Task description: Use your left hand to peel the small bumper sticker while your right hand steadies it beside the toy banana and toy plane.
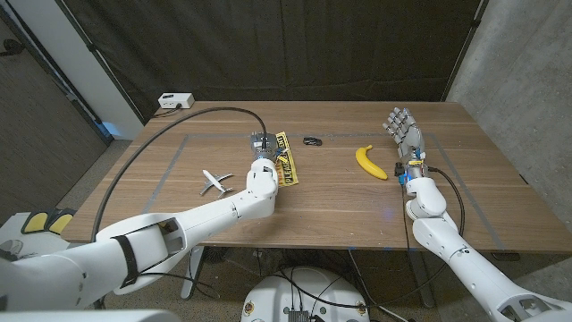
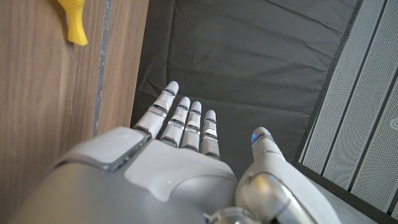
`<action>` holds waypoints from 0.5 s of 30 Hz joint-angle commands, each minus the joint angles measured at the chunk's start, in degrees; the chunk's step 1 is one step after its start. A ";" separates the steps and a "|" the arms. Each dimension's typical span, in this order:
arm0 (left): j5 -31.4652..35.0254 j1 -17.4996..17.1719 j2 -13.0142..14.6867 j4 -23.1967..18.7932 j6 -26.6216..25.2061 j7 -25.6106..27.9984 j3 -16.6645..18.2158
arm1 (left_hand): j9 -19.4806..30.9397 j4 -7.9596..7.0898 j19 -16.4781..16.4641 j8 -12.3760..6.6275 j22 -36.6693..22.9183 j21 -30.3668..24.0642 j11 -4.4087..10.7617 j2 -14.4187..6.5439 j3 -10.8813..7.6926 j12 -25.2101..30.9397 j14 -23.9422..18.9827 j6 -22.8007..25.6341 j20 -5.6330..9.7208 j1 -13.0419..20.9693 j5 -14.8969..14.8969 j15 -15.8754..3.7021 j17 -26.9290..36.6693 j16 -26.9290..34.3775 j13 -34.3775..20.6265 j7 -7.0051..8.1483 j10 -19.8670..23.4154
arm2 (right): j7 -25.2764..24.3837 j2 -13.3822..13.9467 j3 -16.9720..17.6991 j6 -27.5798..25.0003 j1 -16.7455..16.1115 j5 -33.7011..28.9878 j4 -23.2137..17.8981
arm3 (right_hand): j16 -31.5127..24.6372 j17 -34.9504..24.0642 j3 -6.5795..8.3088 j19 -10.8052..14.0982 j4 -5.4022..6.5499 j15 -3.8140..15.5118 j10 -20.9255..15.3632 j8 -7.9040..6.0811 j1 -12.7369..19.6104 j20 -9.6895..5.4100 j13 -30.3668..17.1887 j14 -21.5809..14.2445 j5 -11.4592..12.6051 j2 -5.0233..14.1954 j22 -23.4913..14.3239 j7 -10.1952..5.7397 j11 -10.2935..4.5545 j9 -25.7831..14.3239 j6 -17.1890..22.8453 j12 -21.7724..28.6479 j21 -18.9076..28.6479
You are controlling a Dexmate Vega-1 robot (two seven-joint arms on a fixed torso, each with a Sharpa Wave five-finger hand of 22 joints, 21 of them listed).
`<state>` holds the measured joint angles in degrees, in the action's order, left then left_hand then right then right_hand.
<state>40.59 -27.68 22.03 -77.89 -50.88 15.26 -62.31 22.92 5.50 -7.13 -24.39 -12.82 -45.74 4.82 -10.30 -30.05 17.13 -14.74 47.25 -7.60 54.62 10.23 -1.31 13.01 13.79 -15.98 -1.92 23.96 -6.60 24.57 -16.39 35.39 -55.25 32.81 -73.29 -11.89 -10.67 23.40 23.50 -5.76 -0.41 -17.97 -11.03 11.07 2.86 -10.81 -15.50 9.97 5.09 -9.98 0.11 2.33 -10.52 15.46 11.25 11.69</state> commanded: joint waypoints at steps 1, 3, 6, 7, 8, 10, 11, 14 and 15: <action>-6.54 -5.36 0.69 -6.98 7.33 16.41 8.58 | 4.51 -1.32 0.05 -1.88 -0.40 -1.10 -0.31 -1.35 -0.80 0.09 -0.43 0.70 -0.16 -0.24 0.85 0.28 0.52 0.61 -0.81 1.49 1.32 | 0.21 0.61 0.08 -0.57 -0.13 0.01 -1.59 | 0.19 -0.03 0.24 0.26 0.20 0.22 -0.47 -0.29 -0.44 -0.03 -0.07 -0.23 0.29 0.19 -0.19 -0.02 -0.14 -0.12 0.43 0.18 0.25; -6.49 -5.69 0.74 -7.38 7.73 17.49 8.81 | 5.36 -1.56 -0.03 -2.54 -0.48 -1.47 -0.14 -1.17 -1.03 0.18 -0.58 0.25 0.10 -0.30 0.91 0.14 0.63 0.73 -1.10 1.60 1.51 | 0.45 0.66 0.10 -0.50 -0.10 0.11 -1.64 | 0.21 -0.03 0.25 0.27 0.20 0.24 -0.47 -0.27 -0.46 -0.03 -0.07 -0.23 0.29 0.18 -0.19 -0.06 -0.13 -0.12 0.42 0.16 0.24; -6.68 -6.32 0.62 -8.45 7.55 18.38 9.33 | 6.85 -1.78 -0.15 -4.05 -0.60 -2.13 0.56 -0.93 -1.45 0.64 -0.83 0.18 0.53 -0.31 0.93 -0.23 0.79 0.83 -1.61 1.69 2.41 | 1.11 0.75 0.12 -0.42 -0.10 0.56 -1.73 | 0.22 -0.03 0.26 0.30 0.20 0.26 -0.46 -0.26 -0.49 -0.05 -0.07 -0.27 0.29 0.17 -0.19 -0.05 -0.24 -0.12 0.42 0.14 0.24; -6.81 -6.72 0.44 -8.74 7.64 19.16 9.67 | 7.06 -1.78 -0.22 -4.26 -0.61 -2.24 0.49 -0.88 -1.52 0.69 -0.89 0.16 0.53 -0.30 0.93 -0.24 0.80 0.84 -1.69 1.72 2.50 | 1.24 0.83 0.14 -0.44 -0.14 0.63 -1.85 | 0.21 -0.03 0.26 0.32 0.19 0.24 -0.46 -0.26 -0.49 -0.05 -0.07 -0.29 0.29 0.17 -0.19 -0.06 -0.23 -0.12 0.42 0.14 0.25; -6.73 -6.84 0.54 -9.38 7.19 18.94 9.65 | 7.43 -1.71 -0.37 -4.75 -0.63 -2.46 0.58 -0.73 -1.64 0.81 -1.03 0.40 0.76 -0.24 0.94 -0.42 0.80 0.85 -1.82 1.89 2.72 | 1.24 0.83 0.15 -0.40 -0.16 0.61 -1.89 | 0.23 -0.03 0.27 0.31 0.19 0.25 -0.49 -0.25 -0.50 -0.05 -0.07 -0.27 0.29 0.17 -0.19 -0.07 -0.13 -0.12 0.42 0.15 0.24; -8.05 -7.87 0.84 -11.20 8.01 18.98 10.80 | 8.59 -0.83 -0.83 -6.40 -0.65 -3.20 0.93 0.02 -2.19 1.29 -1.44 1.24 1.40 0.29 0.89 -0.75 0.56 0.63 -2.25 2.46 3.60 | 1.31 0.89 0.22 -0.38 -0.27 0.70 -2.08 | 0.23 -0.03 0.27 0.34 0.19 0.27 -0.48 -0.24 -0.51 -0.07 -0.07 -0.30 0.29 0.17 -0.19 -0.06 -0.20 -0.12 0.40 0.14 0.24; -8.36 -8.23 1.04 -12.25 7.68 18.62 11.12 | 9.03 -0.23 -0.90 -7.29 -0.63 -3.50 1.08 0.39 -2.50 1.46 -1.65 2.11 1.46 0.62 0.76 -0.87 0.38 0.49 -2.44 2.55 3.92 | 1.24 0.93 0.26 -0.38 -0.36 0.67 -2.24 | 0.22 -0.02 0.28 0.35 0.19 0.27 -0.49 -0.24 -0.51 -0.08 -0.07 -0.33 0.29 0.17 -0.19 -0.06 -0.16 -0.12 0.40 0.14 0.25; -8.46 -7.65 3.03 -17.50 2.34 11.32 10.16 | 7.38 -1.43 2.23 -7.14 -0.06 -3.86 -1.31 7.00 3.58 0.93 -0.44 0.39 -0.18 -8.60 0.10 1.47 -0.29 -0.86 -3.59 0.79 2.35 | 1.10 1.26 0.35 -0.60 -0.69 0.53 -2.97 | 0.23 -0.02 0.30 0.38 0.18 0.25 -0.48 -0.22 -0.53 -0.09 -0.07 -0.38 0.30 0.18 -0.19 -0.11 -0.11 -0.12 0.39 0.11 0.24; -7.87 -6.40 3.82 -19.57 -1.64 6.89 8.74 | 5.95 -3.14 4.50 -5.37 0.20 -3.41 -3.35 8.02 5.72 0.09 1.24 -1.78 -1.35 -13.46 0.11 3.24 -0.46 -1.57 -3.92 -1.49 0.56 | 0.96 1.37 0.38 -0.68 -0.84 0.41 -3.26 | 0.23 -0.02 0.30 0.37 0.18 0.25 -0.50 -0.23 -0.54 -0.09 -0.07 -0.39 0.30 0.18 -0.19 -0.07 -0.15 -0.12 0.40 0.12 0.24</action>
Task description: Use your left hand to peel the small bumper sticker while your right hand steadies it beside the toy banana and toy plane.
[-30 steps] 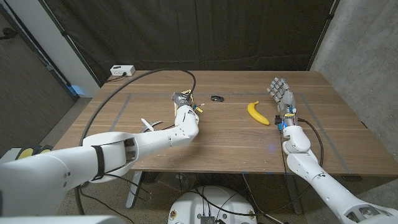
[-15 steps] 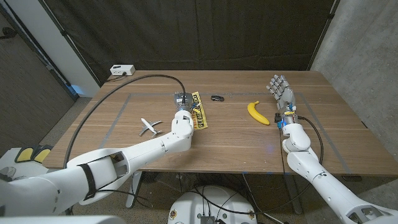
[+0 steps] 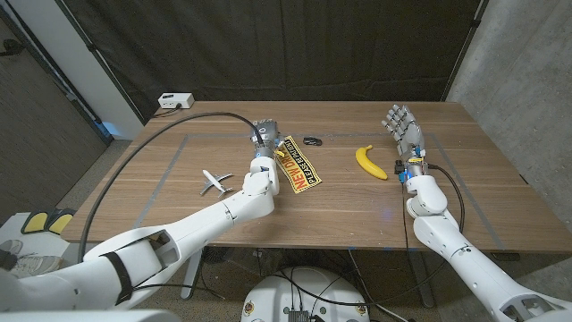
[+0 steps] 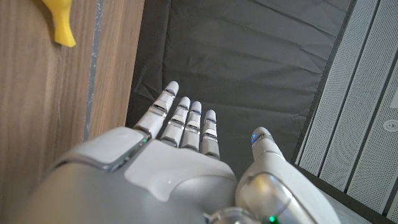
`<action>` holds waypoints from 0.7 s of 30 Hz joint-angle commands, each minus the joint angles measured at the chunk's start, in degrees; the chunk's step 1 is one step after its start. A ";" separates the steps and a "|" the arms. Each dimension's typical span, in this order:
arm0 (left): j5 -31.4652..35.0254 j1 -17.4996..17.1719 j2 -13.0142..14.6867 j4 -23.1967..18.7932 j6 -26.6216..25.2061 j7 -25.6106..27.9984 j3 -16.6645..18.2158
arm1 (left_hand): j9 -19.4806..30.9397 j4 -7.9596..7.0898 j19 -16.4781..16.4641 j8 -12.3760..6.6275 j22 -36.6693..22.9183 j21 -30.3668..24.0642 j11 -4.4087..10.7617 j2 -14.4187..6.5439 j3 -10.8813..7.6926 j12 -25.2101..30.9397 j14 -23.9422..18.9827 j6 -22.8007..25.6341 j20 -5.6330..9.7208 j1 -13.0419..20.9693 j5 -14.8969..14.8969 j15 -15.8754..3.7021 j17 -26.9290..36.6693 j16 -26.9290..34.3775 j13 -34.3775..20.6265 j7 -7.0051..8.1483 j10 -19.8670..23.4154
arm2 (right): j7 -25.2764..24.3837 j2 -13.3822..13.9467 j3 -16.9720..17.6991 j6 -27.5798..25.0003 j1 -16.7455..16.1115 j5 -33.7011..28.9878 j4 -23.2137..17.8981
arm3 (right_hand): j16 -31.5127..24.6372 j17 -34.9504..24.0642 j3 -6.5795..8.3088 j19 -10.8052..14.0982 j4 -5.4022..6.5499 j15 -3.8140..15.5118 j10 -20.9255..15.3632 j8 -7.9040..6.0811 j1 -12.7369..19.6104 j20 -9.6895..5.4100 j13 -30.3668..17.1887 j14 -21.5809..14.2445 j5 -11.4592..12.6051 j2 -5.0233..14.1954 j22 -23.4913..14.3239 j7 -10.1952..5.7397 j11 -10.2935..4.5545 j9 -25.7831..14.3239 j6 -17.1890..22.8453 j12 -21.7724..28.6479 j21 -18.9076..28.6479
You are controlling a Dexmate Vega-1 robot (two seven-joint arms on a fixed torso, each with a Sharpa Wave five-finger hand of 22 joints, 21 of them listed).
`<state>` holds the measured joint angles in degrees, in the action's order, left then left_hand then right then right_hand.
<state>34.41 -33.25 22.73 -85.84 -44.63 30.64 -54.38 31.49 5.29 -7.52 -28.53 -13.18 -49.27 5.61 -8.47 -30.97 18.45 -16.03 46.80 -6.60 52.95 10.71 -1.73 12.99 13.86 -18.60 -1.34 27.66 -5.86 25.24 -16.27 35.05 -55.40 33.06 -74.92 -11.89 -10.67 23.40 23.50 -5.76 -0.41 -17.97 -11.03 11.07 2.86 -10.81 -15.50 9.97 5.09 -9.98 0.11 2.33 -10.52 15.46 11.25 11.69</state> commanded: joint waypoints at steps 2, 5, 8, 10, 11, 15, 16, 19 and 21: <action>0.57 3.29 4.19 -14.09 -16.81 -17.39 -4.07 | -5.32 -5.50 10.08 3.49 0.90 1.61 -7.91 7.14 9.63 -3.54 7.09 -7.37 -4.36 -19.43 -0.27 7.30 -0.64 -2.61 -1.78 -4.82 -8.80 | -0.01 0.86 0.33 -0.38 -1.00 -0.03 -2.14 | 0.22 -0.02 0.32 0.39 0.19 0.29 -0.55 -0.21 -0.55 -0.08 -0.07 -0.45 0.30 0.19 -0.19 -0.10 -0.08 -0.12 0.38 0.13 0.24; 2.18 6.55 4.57 -15.32 -23.21 -22.41 -8.68 | -7.13 -6.40 12.85 6.98 0.97 2.56 -10.03 8.18 11.39 -4.68 9.99 -11.39 -5.42 -23.41 -0.52 9.01 -0.87 -2.84 -1.92 -6.93 -12.41 | -0.07 0.91 0.47 -0.12 -1.47 -0.01 -2.59 | 0.24 -0.02 0.34 0.41 0.18 0.27 -0.51 -0.20 -0.57 -0.06 -0.07 -0.47 0.30 0.19 -0.19 -0.12 -0.13 -0.12 0.39 0.10 0.23; 4.21 10.57 3.72 -14.14 -30.23 -25.55 -14.77 | -8.50 -7.05 15.08 9.58 0.86 3.38 -11.86 9.65 13.17 -5.28 12.26 -14.17 -5.53 -26.60 -0.89 10.53 -1.00 -3.00 -1.97 -8.15 -14.94 | -0.42 0.92 0.64 0.09 -1.99 -0.16 -3.00 | 0.26 -0.02 0.36 0.41 0.17 0.29 -0.55 -0.21 -0.61 -0.04 -0.07 -0.50 0.30 0.20 -0.19 -0.15 -0.16 -0.12 0.44 0.09 0.21; 3.99 12.92 3.17 -13.35 -33.74 -27.16 -17.95 | -8.98 -7.31 15.68 10.15 0.83 3.64 -12.65 10.05 13.77 -5.54 13.11 -14.20 -5.57 -27.77 -0.82 11.26 -1.05 -2.99 -1.94 -8.77 -16.07 | -0.28 0.93 0.71 0.29 -2.21 -0.06 -3.06 | 0.25 -0.02 0.37 0.41 0.18 0.31 -0.58 -0.21 -0.62 -0.04 -0.07 -0.54 0.30 0.20 -0.19 -0.15 -0.21 -0.12 0.45 0.10 0.21; 3.41 14.15 2.96 -13.11 -35.31 -28.06 -19.39 | -9.10 -7.39 15.72 10.23 0.82 3.66 -13.00 10.15 13.93 -5.58 13.31 -14.07 -5.58 -28.08 -0.80 11.50 -1.06 -2.99 -1.93 -9.00 -16.28 | -0.52 0.90 0.75 0.29 -2.31 -0.20 -3.16 | 0.24 -0.02 0.38 0.41 0.18 0.29 -0.58 -0.20 -0.63 -0.05 -0.07 -0.58 0.31 0.21 -0.19 -0.19 -0.11 -0.12 0.44 0.09 0.20; 14.48 14.18 1.59 -11.25 -35.36 -43.72 -18.72 | -9.69 -7.84 15.97 10.48 0.75 3.81 -14.60 10.68 14.84 -5.53 14.00 -12.82 -5.60 -29.85 -0.67 12.32 -1.13 -2.84 -1.85 -10.39 -16.82 | -0.58 0.90 0.75 0.33 -2.39 -0.39 -3.29 | 0.28 -0.02 0.39 0.43 0.17 0.33 -0.64 -0.19 -0.67 -0.04 -0.07 -0.56 0.30 0.20 -0.19 -0.18 -0.20 -0.12 0.45 0.10 0.20; 17.50 13.78 1.04 -10.46 -35.36 -46.54 -18.31 | -9.92 -8.01 15.99 10.77 0.73 3.83 -14.89 10.98 15.23 -5.50 14.30 -12.88 -5.61 -30.51 -0.61 12.73 -1.16 -2.83 -1.81 -10.56 -16.93 | -0.58 0.89 0.76 0.33 -2.40 -0.40 -3.29 | 0.26 -0.02 0.40 0.43 0.17 0.30 -0.66 -0.19 -0.68 -0.04 -0.07 -0.62 0.30 0.19 -0.19 -0.21 -0.19 -0.12 0.46 0.10 0.19; 20.86 15.22 1.11 -9.30 -35.36 -53.96 -19.35 | -10.36 -8.26 16.25 11.61 0.70 3.98 -15.49 11.44 15.89 -5.44 14.75 -13.61 -5.59 -31.63 -0.46 13.22 -1.22 -2.78 -1.70 -10.60 -17.16 | -0.54 0.74 0.63 0.33 -2.23 -0.51 -3.21 | 0.24 -0.02 0.41 0.44 0.17 0.33 -0.67 -0.18 -0.70 -0.03 -0.07 -0.72 0.31 0.19 -0.19 -0.20 -0.19 -0.12 0.46 0.09 0.19; 18.90 15.28 1.96 -10.39 -33.82 -55.10 -18.58 | -10.70 -8.30 16.60 12.27 0.69 4.16 -15.66 11.55 16.14 -5.61 15.28 -14.31 -5.58 -32.08 -0.36 13.34 -1.29 -2.85 -1.62 -10.54 -17.86 | -0.60 0.67 0.61 0.36 -2.19 -0.59 -3.18 | 0.25 -0.02 0.42 0.45 0.17 0.32 -0.67 -0.18 -0.71 -0.04 -0.07 -0.74 0.31 0.19 -0.19 -0.22 -0.16 -0.12 0.45 0.09 0.19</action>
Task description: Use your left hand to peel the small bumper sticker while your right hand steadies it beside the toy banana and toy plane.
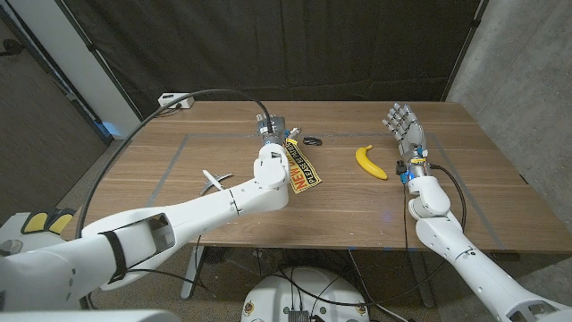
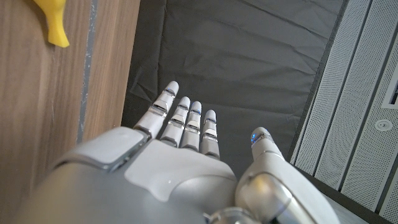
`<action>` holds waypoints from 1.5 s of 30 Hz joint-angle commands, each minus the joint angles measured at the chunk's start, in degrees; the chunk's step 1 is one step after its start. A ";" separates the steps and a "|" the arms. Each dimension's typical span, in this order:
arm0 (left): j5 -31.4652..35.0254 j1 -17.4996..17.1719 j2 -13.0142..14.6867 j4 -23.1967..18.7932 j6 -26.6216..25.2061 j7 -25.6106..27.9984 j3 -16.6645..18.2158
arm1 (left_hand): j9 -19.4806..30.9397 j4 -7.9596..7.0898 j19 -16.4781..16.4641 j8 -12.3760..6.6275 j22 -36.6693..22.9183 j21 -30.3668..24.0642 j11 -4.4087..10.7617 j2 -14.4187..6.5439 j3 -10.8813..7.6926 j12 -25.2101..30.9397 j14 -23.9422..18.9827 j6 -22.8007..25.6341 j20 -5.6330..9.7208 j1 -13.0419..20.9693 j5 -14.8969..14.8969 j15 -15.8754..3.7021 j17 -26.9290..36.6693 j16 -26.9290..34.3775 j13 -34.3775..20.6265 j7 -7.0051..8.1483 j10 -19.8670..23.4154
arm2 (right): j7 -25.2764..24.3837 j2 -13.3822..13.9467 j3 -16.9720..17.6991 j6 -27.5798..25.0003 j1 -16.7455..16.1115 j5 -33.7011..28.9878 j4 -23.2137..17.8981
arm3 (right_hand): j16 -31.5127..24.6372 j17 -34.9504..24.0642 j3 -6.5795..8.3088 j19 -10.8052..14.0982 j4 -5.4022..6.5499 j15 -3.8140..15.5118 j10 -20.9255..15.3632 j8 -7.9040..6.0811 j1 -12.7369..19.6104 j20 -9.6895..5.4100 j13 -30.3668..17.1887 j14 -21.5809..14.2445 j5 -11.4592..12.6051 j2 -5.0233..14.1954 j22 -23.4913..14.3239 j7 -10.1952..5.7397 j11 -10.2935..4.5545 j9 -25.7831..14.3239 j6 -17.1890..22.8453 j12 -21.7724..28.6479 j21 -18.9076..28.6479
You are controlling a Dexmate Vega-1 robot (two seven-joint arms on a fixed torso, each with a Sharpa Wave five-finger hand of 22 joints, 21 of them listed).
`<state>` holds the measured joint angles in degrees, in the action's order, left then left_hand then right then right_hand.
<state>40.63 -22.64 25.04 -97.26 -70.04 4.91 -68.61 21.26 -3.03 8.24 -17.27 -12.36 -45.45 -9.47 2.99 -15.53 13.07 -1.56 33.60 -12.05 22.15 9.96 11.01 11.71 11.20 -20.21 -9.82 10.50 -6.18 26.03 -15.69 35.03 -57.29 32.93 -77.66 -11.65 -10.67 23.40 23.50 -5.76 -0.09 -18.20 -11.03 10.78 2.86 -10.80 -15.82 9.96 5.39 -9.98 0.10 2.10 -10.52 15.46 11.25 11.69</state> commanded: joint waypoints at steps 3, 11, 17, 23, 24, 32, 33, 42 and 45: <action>7.00 2.60 1.38 -2.00 -4.13 -25.71 -0.85 | -1.06 0.20 1.32 2.39 -0.13 0.61 -0.57 0.04 0.84 -0.18 1.21 -3.05 -0.11 -1.48 0.55 0.71 -0.13 -0.13 0.14 -1.89 -1.03 | -0.45 -0.21 0.00 0.40 -0.25 -0.64 -0.38 | 0.03 -0.01 0.44 0.47 0.15 0.05 -0.45 -0.17 -0.44 -0.06 -0.07 -0.43 0.31 -0.11 -0.19 -0.23 0.18 -0.12 0.47 0.07 0.18; -0.92 2.35 4.97 -7.20 2.37 -22.17 0.52 | -1.52 0.73 1.68 2.74 -0.06 0.89 -0.18 0.91 1.24 -0.22 1.30 -3.06 -0.13 -1.31 0.78 0.60 -0.23 -0.02 0.28 -2.03 -1.43 | -0.81 -0.64 -0.22 0.42 -0.01 -0.99 -0.11 | 0.06 -0.01 0.46 0.46 0.14 0.00 -0.69 -0.18 -0.49 -0.06 -0.07 -0.47 0.31 -0.15 -0.19 -0.23 0.13 -0.12 0.53 0.14 0.15; -5.50 6.30 6.39 -8.08 4.29 -26.51 -2.00 | -2.30 1.50 2.33 3.73 0.05 1.42 -0.24 2.80 2.31 -0.51 2.51 -4.12 -0.11 -1.17 1.45 0.34 -0.31 -0.18 0.50 -1.78 -2.81 | -1.30 -0.77 -0.26 0.42 -0.14 -1.33 -0.31 | 0.09 -0.01 0.47 0.44 0.13 0.08 -0.69 -0.14 -0.54 -0.11 -0.07 -0.49 0.30 -0.17 -0.19 -0.22 0.11 -0.12 0.46 0.11 0.13; -6.42 9.29 6.20 -8.04 4.51 -27.71 -5.72 | -2.73 1.92 2.75 4.22 0.07 1.73 -0.41 3.46 2.76 -0.68 3.59 -4.69 -0.09 -0.85 1.96 0.56 -0.33 -0.33 0.63 -1.95 -3.77 | -1.33 -0.73 -0.17 0.44 -0.52 -1.14 -0.54 | 0.13 -0.01 0.50 0.43 0.12 0.05 -0.65 -0.13 -0.60 -0.14 -0.08 -0.48 0.30 -0.19 -0.19 -0.20 -0.02 -0.12 0.48 0.07 0.11; -6.41 10.09 6.17 -8.03 4.37 -28.34 -6.63 | -2.74 1.93 2.78 4.21 0.07 1.75 -0.45 3.48 2.78 -0.66 3.59 -4.64 -0.09 -0.84 1.99 0.57 -0.33 -0.31 0.63 -1.95 -3.73 | -1.22 -0.66 -0.15 0.55 -0.59 -1.15 -0.56 | 0.12 -0.01 0.50 0.42 0.12 0.02 -0.65 -0.13 -0.60 -0.15 -0.08 -0.50 0.30 -0.19 -0.19 -0.16 -0.03 -0.12 0.48 0.06 0.10; -6.86 18.60 5.36 -7.09 3.10 -36.71 -15.19 | -2.97 2.22 3.25 4.53 0.06 2.06 -1.12 3.70 3.10 -0.89 4.77 -5.08 -0.09 -0.56 2.41 0.77 -0.32 -0.45 0.77 -1.94 -4.94 | -0.85 -0.33 0.54 1.44 -1.66 -0.46 -1.14 | 0.16 -0.01 0.53 0.43 0.13 0.04 -0.77 -0.11 -0.69 -0.20 -0.08 -0.53 0.30 -0.19 -0.19 -0.21 0.04 -0.12 0.47 0.07 0.08; -6.59 19.75 5.13 -6.95 2.66 -37.67 -16.56 | -3.08 2.34 3.43 4.84 0.05 2.17 -1.48 3.72 3.21 -1.03 5.07 -5.74 -0.10 -0.41 2.56 0.79 -0.29 -0.40 0.83 -1.92 -5.62 | -0.82 -0.32 0.61 1.53 -1.77 -0.39 -1.16 | 0.17 -0.01 0.54 0.43 0.13 0.04 -0.74 -0.11 -0.71 -0.18 -0.08 -0.52 0.30 -0.19 -0.19 -0.22 0.04 -0.12 0.46 0.06 0.08; -5.29 26.72 2.85 -5.90 -0.47 -41.47 -26.10 | -3.29 3.00 3.67 5.06 0.02 2.40 -1.92 3.49 3.15 -1.00 6.03 -6.36 -0.08 0.72 2.98 0.91 -0.29 -0.37 0.97 -1.98 -6.52 | -0.91 -0.62 1.19 2.66 -2.69 -0.03 -1.09 | 0.17 -0.02 0.59 0.39 0.15 0.05 -0.83 -0.10 -0.82 -0.26 -0.08 -0.63 0.30 -0.18 -0.19 -0.25 -0.06 -0.12 0.48 0.05 0.03; -5.67 28.65 2.15 -5.51 -0.44 -42.40 -28.55 | -3.42 3.42 3.70 5.33 0.01 2.50 -2.03 3.57 3.22 -1.06 6.46 -7.17 -0.09 1.36 3.21 0.95 -0.29 -0.34 1.05 -1.97 -7.22 | -1.05 -0.71 1.25 2.79 -2.80 -0.16 -1.04 | 0.14 -0.02 0.59 0.39 0.15 0.08 -0.86 -0.11 -0.85 -0.25 -0.08 -0.74 0.30 -0.18 -0.19 -0.24 -0.04 -0.12 0.51 0.06 0.03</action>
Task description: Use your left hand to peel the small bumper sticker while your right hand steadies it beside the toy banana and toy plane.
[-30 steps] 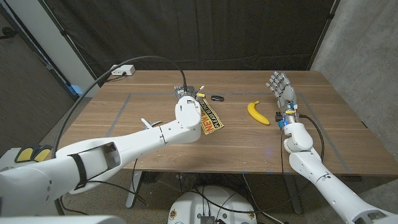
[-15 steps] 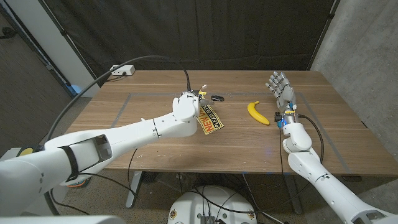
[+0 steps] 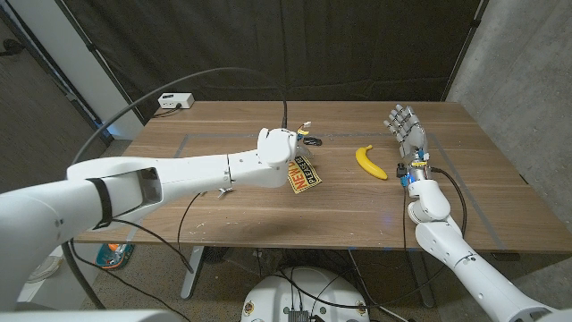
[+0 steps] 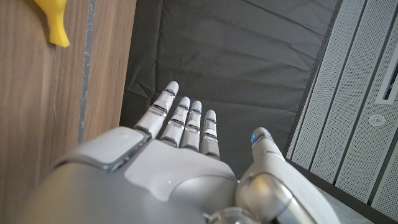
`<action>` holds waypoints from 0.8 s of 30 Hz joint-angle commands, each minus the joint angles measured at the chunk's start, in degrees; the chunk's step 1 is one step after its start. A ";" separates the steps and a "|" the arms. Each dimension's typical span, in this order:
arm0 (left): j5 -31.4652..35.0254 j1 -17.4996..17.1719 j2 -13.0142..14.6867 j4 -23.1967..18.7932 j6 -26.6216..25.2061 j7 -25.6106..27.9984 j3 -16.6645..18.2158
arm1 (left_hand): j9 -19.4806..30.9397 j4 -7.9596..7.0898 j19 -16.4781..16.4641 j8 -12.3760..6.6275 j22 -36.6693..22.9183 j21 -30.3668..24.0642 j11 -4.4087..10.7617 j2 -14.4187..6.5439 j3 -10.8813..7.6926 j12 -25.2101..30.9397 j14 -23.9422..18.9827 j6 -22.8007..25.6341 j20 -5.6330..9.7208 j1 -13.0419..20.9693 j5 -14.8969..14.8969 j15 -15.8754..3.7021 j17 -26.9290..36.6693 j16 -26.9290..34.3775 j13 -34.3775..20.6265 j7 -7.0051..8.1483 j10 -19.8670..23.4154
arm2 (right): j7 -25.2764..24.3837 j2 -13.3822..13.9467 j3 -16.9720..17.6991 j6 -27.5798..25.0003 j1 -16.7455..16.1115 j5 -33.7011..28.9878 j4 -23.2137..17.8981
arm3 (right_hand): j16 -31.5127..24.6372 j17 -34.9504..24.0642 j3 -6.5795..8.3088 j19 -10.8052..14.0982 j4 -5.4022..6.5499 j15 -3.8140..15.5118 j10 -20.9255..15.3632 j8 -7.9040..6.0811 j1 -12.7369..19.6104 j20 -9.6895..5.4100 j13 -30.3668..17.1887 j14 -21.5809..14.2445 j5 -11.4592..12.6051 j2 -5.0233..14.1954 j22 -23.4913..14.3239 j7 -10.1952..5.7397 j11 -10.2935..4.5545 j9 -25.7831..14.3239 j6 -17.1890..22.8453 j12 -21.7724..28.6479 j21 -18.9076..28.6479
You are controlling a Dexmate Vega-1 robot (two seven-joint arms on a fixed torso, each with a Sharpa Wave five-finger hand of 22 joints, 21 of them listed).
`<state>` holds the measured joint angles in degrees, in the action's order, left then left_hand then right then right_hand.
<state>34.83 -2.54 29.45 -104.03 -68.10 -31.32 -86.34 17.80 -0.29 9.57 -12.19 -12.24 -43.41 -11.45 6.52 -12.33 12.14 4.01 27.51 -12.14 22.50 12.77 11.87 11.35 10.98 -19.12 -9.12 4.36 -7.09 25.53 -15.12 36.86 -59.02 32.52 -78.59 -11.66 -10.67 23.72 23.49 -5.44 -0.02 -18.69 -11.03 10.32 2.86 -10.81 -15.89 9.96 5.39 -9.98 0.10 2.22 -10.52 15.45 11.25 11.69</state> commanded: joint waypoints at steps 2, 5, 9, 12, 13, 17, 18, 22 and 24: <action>-0.02 9.82 -2.94 1.72 -2.60 -6.70 -12.63 | -0.01 0.81 2.40 0.33 -0.11 0.50 -0.03 0.19 0.14 -0.15 1.18 -1.34 -0.01 1.17 0.49 0.10 0.07 -0.14 -0.01 -2.69 -1.36 | -0.07 -0.26 0.67 0.95 -1.01 0.28 0.01 | 0.14 -0.02 0.29 0.40 -0.18 -0.02 -0.37 -0.11 -0.42 -0.27 -0.08 -0.76 0.30 -0.20 -0.19 -0.22 -0.36 -0.13 0.54 0.04 0.02; -0.83 11.05 -3.54 2.12 -2.58 -6.98 -14.18 | -0.11 1.00 2.70 0.50 -0.11 0.69 0.01 0.59 0.50 -0.20 1.82 -1.93 -0.01 1.30 0.69 0.13 0.10 -0.20 0.05 -2.70 -1.99 | 0.20 -0.40 0.53 0.89 -0.73 0.37 0.39 | 0.13 -0.02 0.30 0.40 -0.17 -0.01 -0.33 -0.12 -0.46 -0.28 -0.08 -0.82 0.31 -0.20 -0.19 -0.20 -0.41 -0.13 0.56 0.01 0.01; -1.55 12.92 -4.93 3.25 -3.19 -7.27 -17.03 | -0.25 1.17 3.18 0.72 -0.12 0.96 -0.10 1.08 1.04 -0.15 2.29 -2.76 -0.01 1.35 1.02 0.15 0.14 -0.12 0.11 -2.70 -2.54 | 0.49 -0.72 0.36 1.13 -0.26 0.41 1.01 | 0.14 -0.02 0.32 0.38 -0.18 -0.08 -0.37 -0.11 -0.49 -0.28 -0.08 -0.88 0.31 -0.22 -0.19 -0.19 -0.42 -0.13 0.55 0.01 0.00; -2.24 14.45 -6.38 4.53 -3.67 -7.63 -19.58 | -0.31 1.21 3.28 0.73 -0.12 1.05 -0.08 1.28 1.29 -0.15 2.50 -2.94 -0.01 1.31 1.17 0.15 0.17 -0.10 0.14 -2.73 -2.81 | 0.79 -0.98 0.26 1.48 0.15 0.46 1.62 | 0.14 -0.02 0.32 0.38 -0.18 -0.09 -0.38 -0.11 -0.52 -0.26 -0.08 -0.89 0.31 -0.23 -0.19 -0.20 -0.45 -0.13 0.58 0.01 -0.01; -2.68 15.24 -7.17 5.35 -3.51 -8.25 -20.80 | -0.32 1.21 3.31 0.73 -0.13 1.07 -0.10 1.32 1.37 -0.13 2.53 -2.98 -0.01 1.29 1.22 0.15 0.17 -0.08 0.15 -2.74 -2.85 | 1.06 -1.08 0.16 1.53 0.43 0.56 2.02 | 0.15 -0.02 0.33 0.35 -0.18 -0.06 -0.38 -0.11 -0.54 -0.30 -0.08 -0.90 0.31 -0.24 -0.19 -0.23 -0.51 -0.13 0.58 0.00 -0.02; -3.62 16.81 -9.37 6.85 -4.95 -7.77 -24.21 | -0.37 1.18 3.38 0.68 -0.14 1.12 -0.10 1.35 1.54 -0.03 2.60 -2.98 0.00 1.21 1.32 0.14 0.19 -0.02 0.18 -2.74 -2.85 | 1.47 -1.41 -0.02 1.78 0.90 0.75 2.85 | 0.18 -0.02 0.33 0.34 -0.19 0.00 -0.40 -0.10 -0.58 -0.29 -0.08 -0.88 0.31 -0.27 -0.19 -0.22 -0.47 -0.13 0.58 -0.01 -0.03; -3.87 17.18 -9.91 7.19 -5.19 -7.45 -25.13 | -0.37 1.17 3.38 0.67 -0.14 1.13 -0.09 1.34 1.56 -0.02 2.60 -2.97 0.00 1.20 1.33 0.14 0.20 -0.01 0.18 -2.74 -2.85 | 1.56 -1.45 -0.06 1.84 0.99 0.77 3.02 | 0.18 -0.02 0.34 0.35 -0.19 0.00 -0.38 -0.10 -0.59 -0.28 -0.08 -0.89 0.32 -0.28 -0.19 -0.23 -0.46 -0.13 0.57 -0.01 -0.03; -5.62 17.25 -11.61 9.21 -6.66 -4.84 -26.78 | -0.45 1.05 3.18 0.31 -0.18 1.11 0.13 0.80 1.66 0.43 2.15 -2.29 0.02 1.17 1.56 -0.01 0.23 0.34 0.25 -2.69 -2.24 | 1.74 -1.64 -0.14 2.14 1.27 0.78 3.50 | 0.18 -0.02 0.35 0.36 -0.21 0.04 -0.38 -0.10 -0.62 -0.29 -0.08 -0.96 0.32 -0.30 -0.19 -0.30 -0.50 -0.13 0.59 -0.03 -0.04; -6.79 16.51 -11.79 10.35 -7.04 -2.61 -26.35 | -0.53 1.02 2.65 0.07 -0.20 0.96 0.28 0.28 1.63 0.84 1.44 -1.75 0.04 1.33 1.68 -0.13 0.23 0.68 0.32 -2.66 -1.55 | 2.30 -1.75 -0.17 2.37 1.41 1.26 3.76 | 0.17 -0.02 0.35 0.37 -0.21 -0.01 -0.38 -0.10 -0.64 -0.28 -0.09 -1.00 0.33 -0.32 -0.19 -0.31 -0.49 -0.13 0.59 -0.04 -0.04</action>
<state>31.84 11.93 21.71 -98.39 -72.36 -38.29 -107.07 17.27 0.81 9.57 -11.75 -12.25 -42.35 -11.25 7.44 -10.74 12.36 6.03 24.81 -12.13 23.51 13.99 11.86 11.34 11.13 -18.87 -8.98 2.12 -6.01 24.42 -14.97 38.40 -58.53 33.05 -76.42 -11.66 -10.67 23.72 23.49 -5.44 -0.01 -19.00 -11.03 10.11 2.86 -10.81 -16.51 9.96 5.15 -9.98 -0.21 1.91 -10.52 15.76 11.25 11.69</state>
